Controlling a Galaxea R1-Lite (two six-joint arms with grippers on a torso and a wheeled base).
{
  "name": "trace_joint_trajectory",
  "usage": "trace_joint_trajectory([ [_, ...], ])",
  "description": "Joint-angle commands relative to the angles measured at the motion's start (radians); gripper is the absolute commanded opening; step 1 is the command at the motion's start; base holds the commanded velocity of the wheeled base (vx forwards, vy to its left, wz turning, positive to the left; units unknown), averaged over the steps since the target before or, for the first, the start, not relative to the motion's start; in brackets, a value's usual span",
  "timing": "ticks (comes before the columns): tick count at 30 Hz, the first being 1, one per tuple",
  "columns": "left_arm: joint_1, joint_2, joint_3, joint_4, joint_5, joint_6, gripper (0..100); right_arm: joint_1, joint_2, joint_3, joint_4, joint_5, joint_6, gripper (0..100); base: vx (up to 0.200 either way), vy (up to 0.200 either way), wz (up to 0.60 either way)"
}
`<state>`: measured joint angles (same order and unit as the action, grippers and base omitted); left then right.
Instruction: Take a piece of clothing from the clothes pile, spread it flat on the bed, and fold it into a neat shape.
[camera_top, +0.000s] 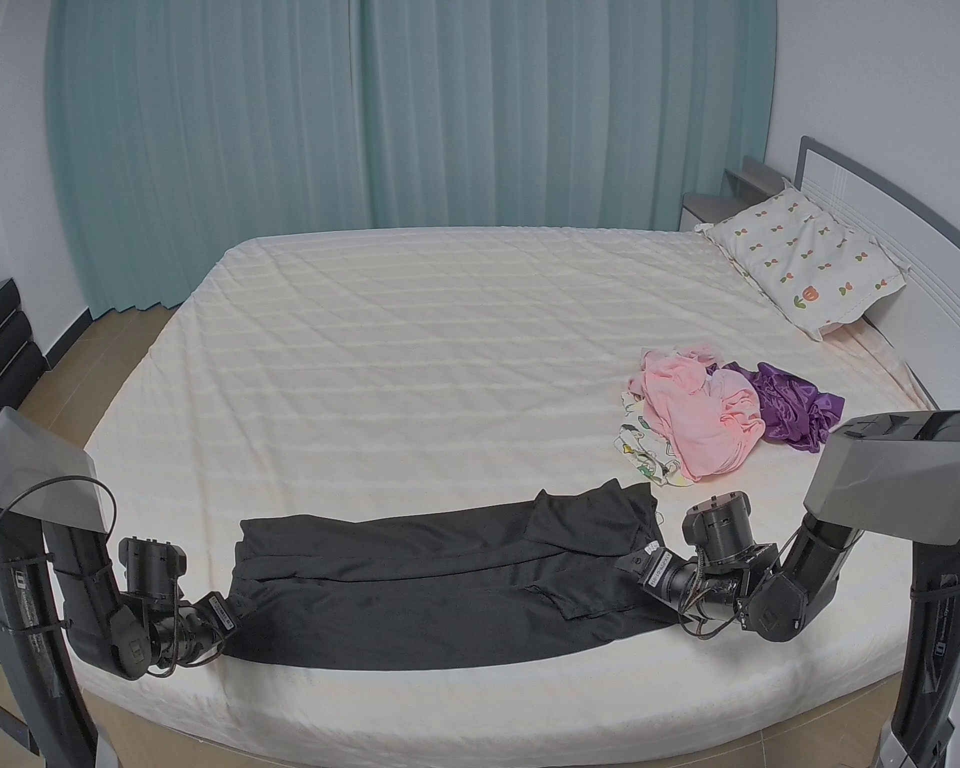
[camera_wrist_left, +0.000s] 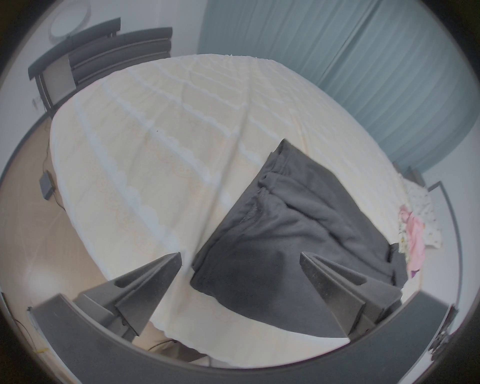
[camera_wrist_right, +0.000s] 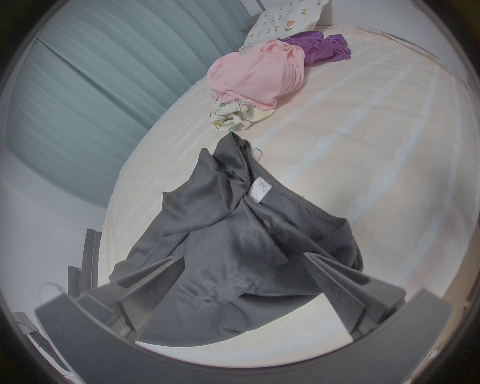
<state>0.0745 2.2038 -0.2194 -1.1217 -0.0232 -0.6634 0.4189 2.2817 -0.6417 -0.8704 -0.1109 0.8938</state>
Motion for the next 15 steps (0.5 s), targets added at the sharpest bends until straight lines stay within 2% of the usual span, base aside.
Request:
trace_joint_trajectory([
  [1,0.007,-0.035,-0.006,-0.001,-0.009,-0.013,100,0.001,0.013,-0.019,0.005,0.000,-0.003,100,0.000,0.000,0.00],
  [15,0.008,-0.033,-0.014,-0.001,-0.009,-0.016,100,0.011,0.070,-0.055,0.005,0.013,-0.087,100,0.000,0.000,0.00],
])
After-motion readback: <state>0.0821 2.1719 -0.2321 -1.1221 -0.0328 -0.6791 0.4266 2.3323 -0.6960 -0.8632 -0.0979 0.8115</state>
